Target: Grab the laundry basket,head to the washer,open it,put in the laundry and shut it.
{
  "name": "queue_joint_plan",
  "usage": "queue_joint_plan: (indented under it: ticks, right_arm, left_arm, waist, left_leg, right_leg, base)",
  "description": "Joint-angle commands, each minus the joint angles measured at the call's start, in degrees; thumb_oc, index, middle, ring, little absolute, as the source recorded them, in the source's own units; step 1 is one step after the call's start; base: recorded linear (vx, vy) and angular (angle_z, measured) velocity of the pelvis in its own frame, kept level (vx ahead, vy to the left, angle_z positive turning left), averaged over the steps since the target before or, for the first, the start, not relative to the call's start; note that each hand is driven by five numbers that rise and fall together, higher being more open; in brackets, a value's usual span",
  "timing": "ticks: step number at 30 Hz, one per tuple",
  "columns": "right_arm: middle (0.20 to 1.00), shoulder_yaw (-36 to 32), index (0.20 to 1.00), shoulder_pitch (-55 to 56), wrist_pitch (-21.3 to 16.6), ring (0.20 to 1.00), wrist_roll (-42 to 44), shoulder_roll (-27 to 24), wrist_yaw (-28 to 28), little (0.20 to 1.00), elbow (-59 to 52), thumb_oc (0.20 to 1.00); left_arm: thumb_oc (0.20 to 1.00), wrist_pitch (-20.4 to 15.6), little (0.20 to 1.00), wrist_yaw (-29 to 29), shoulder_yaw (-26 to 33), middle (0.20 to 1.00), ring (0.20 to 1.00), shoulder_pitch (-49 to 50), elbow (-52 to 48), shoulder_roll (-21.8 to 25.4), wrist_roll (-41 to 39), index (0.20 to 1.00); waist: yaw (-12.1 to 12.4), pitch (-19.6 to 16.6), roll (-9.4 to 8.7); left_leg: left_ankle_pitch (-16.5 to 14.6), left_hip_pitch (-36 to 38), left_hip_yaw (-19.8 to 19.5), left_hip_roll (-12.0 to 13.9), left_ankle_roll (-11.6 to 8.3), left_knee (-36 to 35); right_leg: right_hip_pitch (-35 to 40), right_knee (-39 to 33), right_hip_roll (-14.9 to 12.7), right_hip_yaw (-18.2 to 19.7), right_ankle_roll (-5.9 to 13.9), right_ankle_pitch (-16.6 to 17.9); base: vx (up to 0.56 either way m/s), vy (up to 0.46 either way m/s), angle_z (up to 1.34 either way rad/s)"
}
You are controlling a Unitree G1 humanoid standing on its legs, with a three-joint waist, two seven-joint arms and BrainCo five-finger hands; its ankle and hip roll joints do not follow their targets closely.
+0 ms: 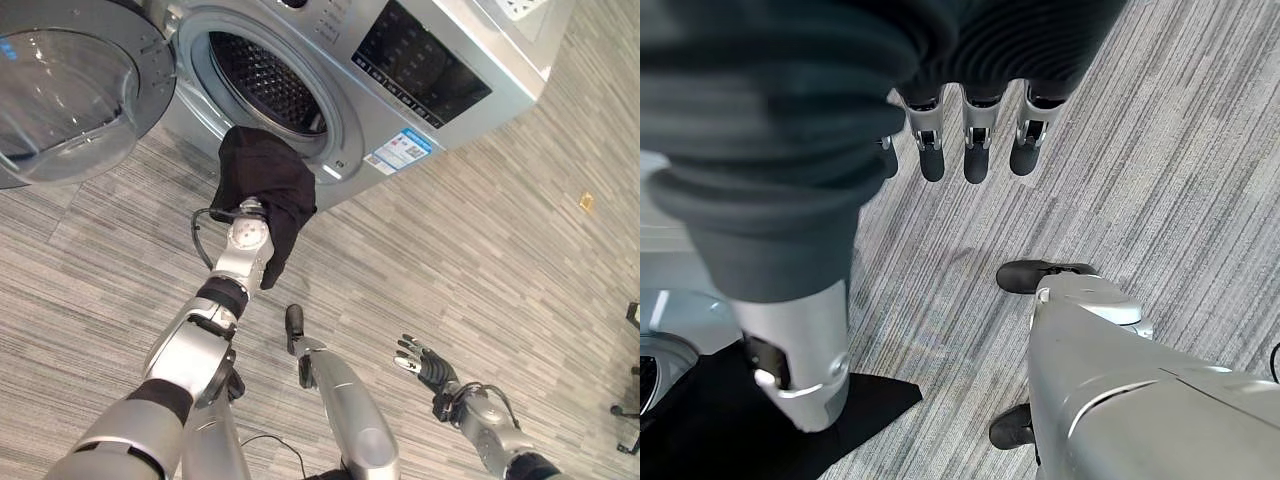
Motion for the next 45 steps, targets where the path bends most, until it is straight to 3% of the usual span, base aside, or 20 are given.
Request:
queue_joint_plan:
  ticks: [1,3,4,5,8,9,10,13,14,16,18,22,28,31,32,33,36,38,42,45]
  right_arm:
    - [1.0,-2.71,1.0,1.31,-1.33,1.0,1.73,-4.08,0.06,1.0,-2.42,1.0]
    - [1.0,-3.97,1.0,1.73,-1.55,1.0,3.04,-5.01,-0.04,1.0,-3.33,1.0]
    - [1.0,-3.91,1.0,1.48,-1.86,1.0,3.86,-6.56,-0.23,1.0,-5.4,1.0]
    - [1.0,-3.6,1.0,0.21,-2.53,1.0,4.82,-7.28,-0.8,1.0,-6.93,1.0]
    - [1.0,-2.56,1.0,-1.4,-4.18,1.0,6.38,-6.54,-2.39,1.0,-9.1,1.0]
    - [1.0,-2.03,1.0,-1.96,-4.56,1.0,6.2,-6.49,-2.72,1.0,-9.83,1.0]
    - [1.0,-1.42,1.0,-2.74,-5.27,1.0,6.76,-6.72,-3.26,1.0,-11.44,1.0]
    - [1.0,-1.36,1.0,-1.92,-5.72,1.0,6.75,-6.98,-3.66,1.0,-13.87,1.0]
    - [1.0,-1.13,1.0,-2.14,-6.18,1.0,7.41,-7.42,-3.87,1.0,-14.62,1.0]
    - [1.0,-0.48,1.0,-3.31,-6.53,1.0,8.03,-8.04,-3.74,1.0,-14.75,1.0]
    - [1.0,-1.2,1.0,-1.81,-6.1,1.0,7.67,-9.83,-3.19,1.0,-15.54,1.0]
    - [1.0,-2.29,1.0,-0.88,-5.68,1.0,7.1,-9.86,-3.07,1.0,-13.85,1.0]
    - [1.0,-3.73,1.0,0.61,-5.92,1.0,7.77,-10.39,-2.86,1.0,-14.26,1.0]
    - [1.0,-3.82,1.0,0.97,-6.08,1.0,6.83,-9.14,-3.48,1.0,-13.03,1.0]
    - [1.0,-4.01,1.0,1.03,-6.27,1.0,6.98,-7.94,-3.91,1.0,-12.01,1.0]
    - [1.0,-4.05,1.0,1.13,-6.28,1.0,6.97,-7.93,-3.91,1.0,-12.0,1.0]
    - [1.0,-3.82,1.0,1.08,-6.54,1.0,7.79,-6.73,-4.16,1.0,-11.74,1.0]
    - [1.0,-3.71,1.0,0.89,-6.69,1.0,8.09,-6.76,-4.17,1.0,-12.0,1.0]
    - [1.0,-3.77,1.0,0.48,-7.28,1.0,9.07,-7.61,-4.27,1.0,-13.88,1.0]
    - [1.0,-4.42,1.0,0.14,-8.14,1.0,9.36,-9.17,-4.72,1.0,-15.9,1.0]
  left_arm:
    - [0.2,-3.42,0.2,0.43,2.49,0.2,0.2,-6.6,-2.61,0.09,-0.45,0.2]
    - [0.2,-3.17,0.2,0.45,2.39,0.2,0.2,-7.99,-2.64,0.61,-1.24,0.2]
    - [0.2,-2.84,0.2,0.55,2.53,0.2,0.2,-10.64,-2.88,2.29,-2.75,0.2]
    - [0.2,-2.7,0.2,0.96,3.35,0.2,0.2,-13.05,-2.54,3.96,-3.92,0.2]
    - [0.2,-3.19,0.2,1.17,2.67,0.2,0.2,-15.41,-2.82,4.15,-4.89,0.2]
    - [0.2,-3.35,0.2,1.26,2.99,0.2,0.2,-16.07,-2.62,4.22,-5.32,0.2]
    - [0.2,-3.86,0.2,1.67,3.2,0.2,0.2,-16.81,-3.05,4.12,-6.4,0.2]
    - [0.2,-4.3,0.2,1.95,3.74,0.2,0.2,-16.21,-4.62,3.58,-7.31,0.2]
    - [0.2,-4.49,0.2,2.46,3.76,0.2,0.2,-17.47,-5.27,2.84,-7.05,0.2]
    - [0.2,-4.4,0.2,2.96,3.81,0.2,0.2,-19.43,-4.71,2.17,-7.2,0.2]
    - [0.2,-4.13,0.2,3.06,3.77,0.2,0.2,-22.21,-4.55,1.27,-8.06,0.2]
    - [0.2,-4.15,0.2,2.49,4.04,0.2,0.2,-23.34,-4.78,0.58,-9.37,0.2]
    - [0.2,-4.25,0.2,3.16,4.66,0.2,0.2,-21.77,-5.51,-0.68,-8.91,0.2]
    - [0.2,-5.62,0.2,3.8,5.93,0.2,0.2,-16.39,-9.15,-5.57,-10.0,0.2]
    - [0.2,-6.24,0.2,4.18,6.27,0.2,0.2,-11.21,-11.43,-10.47,-10.27,0.2]
    - [0.2,-6.21,0.2,4.32,6.19,0.2,0.2,-11.02,-11.62,-10.56,-10.15,0.2]
    - [0.2,-6.09,0.2,4.35,3.63,0.2,0.2,-4.56,-13.0,-18.11,-9.34,0.2]
    - [0.2,-5.94,0.2,4.31,3.22,0.2,0.2,-4.27,-12.41,-19.12,-9.45,0.2]
    - [0.2,-5.1,0.2,4.89,3.16,0.2,0.2,-8.69,-9.12,-18.37,-8.02,0.2]
    - [0.2,-4.43,0.2,6.55,5.0,0.2,0.2,-17.24,-4.48,-11.85,-6.9,0.2]
  waist:
    - [-0.82,-0.29,0.8]
    - [-1.14,0.71,1.85]
    - [-2.33,2.65,2.08]
    - [-3.01,3.93,2.21]
    - [-3.96,4.7,2.7]
    - [-4.47,4.7,3.01]
    - [-5.39,4.7,3.37]
    - [-6.78,4.7,3.2]
    - [-7.13,4.7,2.13]
    - [-7.09,4.7,1.93]
    - [-7.01,4.7,2.82]
    - [-7.07,4.7,3.4]
    - [-7.03,4.7,3.9]
    - [-6.77,4.7,4.71]
    - [-6.55,4.7,5.3]
    - [-6.48,4.7,5.27]
    - [-6.21,4.7,5.66]
    - [-6.22,4.7,5.72]
    - [-7.33,4.7,5.12]
    - [-8.65,4.7,4.51]
  left_leg:
    - [-11.0,-3.09,-5.82,-0.43,0.02,7.64]
    - [-13.36,-2.89,-6.38,-2.43,2.04,9.42]
    - [-15.24,-3.09,-7.12,-3.73,3.95,11.94]
    - [-16.87,-3.64,-7.64,-4.35,4.8,14.03]
    - [-17.72,-5.46,-8.74,-5.45,4.32,15.55]
    - [-18.38,-5.9,-9.0,-5.62,4.4,15.67]
    - [-19.63,-6.51,-10.09,-6.29,3.91,16.28]
    - [-20.92,-7.86,-11.11,-6.85,3.9,19.09]
    - [-21.62,-9.63,-11.93,-7.13,3.42,22.0]
    - [-20.79,-12.14,-13.37,-6.34,2.82,22.21]
    - [-18.78,-14.29,-15.59,-4.63,1.1,21.34]
    - [-17.83,-14.37,-16.06,-3.02,-0.26,20.6]
    - [-16.55,-13.19,-15.52,-1.89,-1.44,18.38]
    - [-15.61,-11.94,-15.07,-2.0,-1.75,16.45]
    - [-15.1,-10.89,-14.69,-2.09,-1.97,15.37]
    - [-15.08,-10.74,-14.68,-2.09,-1.97,15.28]
    - [-13.87,-9.29,-14.15,-2.51,-2.22,13.02]
    - [-13.52,-8.93,-13.96,-2.6,-2.36,12.29]
    - [-13.02,-8.55,-13.26,-2.47,-2.7,10.5]
    - [-12.78,-8.52,-12.7,-2.06,-3.06,9.3]
  right_leg:
    - [-0.84,3.97,-1.86,1.51,1.58,-3.77]
    - [-3.18,12.54,-3.31,3.75,2.31,-3.91]
    - [-8.25,22.88,-2.2,7.68,1.56,-3.15]
    - [-10.47,25.76,-0.24,9.84,0.79,-3.81]
    - [-15.04,19.36,3.33,13.22,0.53,-4.12]
    - [-17.43,17.08,3.93,14.26,1.33,-2.6]
    - [-21.25,9.97,4.38,17.0,2.98,1.21]
    - [-22.28,7.83,5.59,20.02,3.96,2.85]
    - [-20.08,5.07,5.4,20.1,3.06,3.0]
    - [-19.83,3.31,6.47,18.63,2.14,2.89]
    - [-20.72,2.5,7.59,15.45,1.29,2.19]
    - [-20.93,2.61,7.57,13.12,0.66,1.53]
    - [-20.51,2.45,7.54,12.14,0.15,1.13]
    - [-19.34,1.6,7.02,11.78,0.14,1.01]
    - [-18.47,1.2,6.77,11.78,0.03,0.92]
    - [-18.35,1.14,6.77,11.79,0.03,0.93]
    - [-17.72,0.7,6.67,12.18,-0.33,0.94]
    - [-17.56,0.41,6.64,12.28,-0.38,0.97]
    - [-17.8,-0.36,6.81,12.53,-0.35,1.24]
    - [-18.45,-0.82,7.27,12.64,-0.09,1.48]
  base:
    - [0.08,0.123,0.06]
    - [0.11,0.211,0.14]
    - [0.13,0.22,0.38]
    - [0.16,0.159,0.57]
    - [0.18,-0.053,0.52]
    - [0.28,-0.111,0.06]
    - [0.22,-0.081,0.01]
    - [0.19,-0.184,0.28]
    - [0.14,-0.239,0.29]
    - [0.05,-0.351,0.34]
    - [0.05,-0.469,0.49]
    - [0.03,-0.194,0.35]
    - [0.02,-0.11,-0.08]
    - [0.01,-0.063,0.01]
    - [0.0,0.0,0.0]
    - [0.0,-0.032,-0.03]
    - [0.0,-0.029,0.0]
    - [0.0,-0.024,0.0]
    - [0.02,-0.014,-0.05]
    - [0.04,-0.019,-0.14]
